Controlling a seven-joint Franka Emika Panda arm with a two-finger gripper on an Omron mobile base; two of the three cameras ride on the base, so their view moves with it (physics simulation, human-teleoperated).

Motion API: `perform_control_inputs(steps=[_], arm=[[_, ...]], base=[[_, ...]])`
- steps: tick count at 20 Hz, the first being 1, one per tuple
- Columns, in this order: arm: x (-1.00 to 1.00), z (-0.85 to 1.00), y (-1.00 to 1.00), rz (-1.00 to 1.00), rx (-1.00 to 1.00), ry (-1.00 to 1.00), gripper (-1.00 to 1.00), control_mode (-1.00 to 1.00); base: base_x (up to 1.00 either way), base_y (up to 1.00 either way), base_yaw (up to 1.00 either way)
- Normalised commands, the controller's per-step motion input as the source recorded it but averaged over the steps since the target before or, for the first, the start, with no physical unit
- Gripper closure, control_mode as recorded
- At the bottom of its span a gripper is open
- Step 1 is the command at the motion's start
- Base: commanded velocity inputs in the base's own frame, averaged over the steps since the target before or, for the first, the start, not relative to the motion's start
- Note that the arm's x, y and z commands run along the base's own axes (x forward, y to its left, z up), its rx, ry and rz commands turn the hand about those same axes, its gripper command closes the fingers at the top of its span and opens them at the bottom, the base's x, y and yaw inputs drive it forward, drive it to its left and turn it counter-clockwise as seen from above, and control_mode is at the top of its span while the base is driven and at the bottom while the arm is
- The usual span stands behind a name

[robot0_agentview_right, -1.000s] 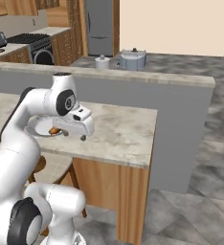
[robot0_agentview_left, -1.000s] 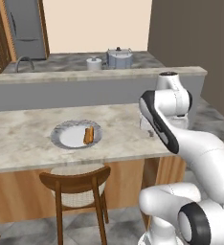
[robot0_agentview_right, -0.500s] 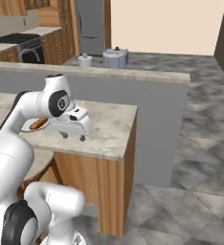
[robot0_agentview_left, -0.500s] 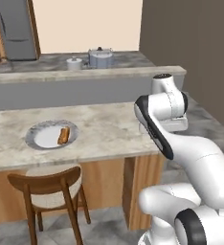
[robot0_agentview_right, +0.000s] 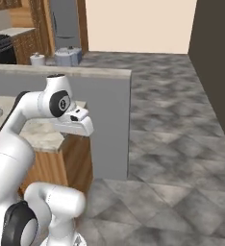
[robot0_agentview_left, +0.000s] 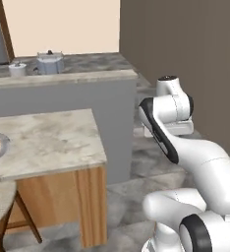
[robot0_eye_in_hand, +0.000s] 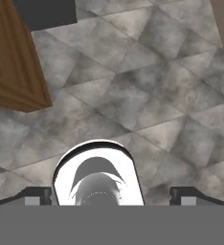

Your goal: Move the hot dog bun to the plate on the dining table and place the condiment next to that plate. Then navigate to the fridge and take the sausage and place it on the plate as well.

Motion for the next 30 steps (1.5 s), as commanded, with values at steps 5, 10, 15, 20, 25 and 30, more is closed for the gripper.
perform_control_inputs(steps=[5,10,15,20,25,30], arm=[[0.00,0.00,0.00,0.00,0.00,0.00,-1.00,1.00],[0.00,0.00,0.00,0.00,0.00,0.00,-1.00,1.00],[0.00,0.00,0.00,0.00,0.00,0.00,-1.00,1.00],[0.00,0.00,0.00,0.00,0.00,0.00,-1.00,1.00],[0.00,0.00,0.00,0.00,0.00,0.00,-1.00,1.00],[0.00,0.00,0.00,0.00,0.00,0.00,-1.00,1.00]], base=[[0.35,-1.00,-0.12],[0.87,-1.00,-0.02],[1.00,-0.97,0.07],[1.00,-0.83,0.17],[1.00,-0.58,0.28],[1.00,-0.38,0.36]])
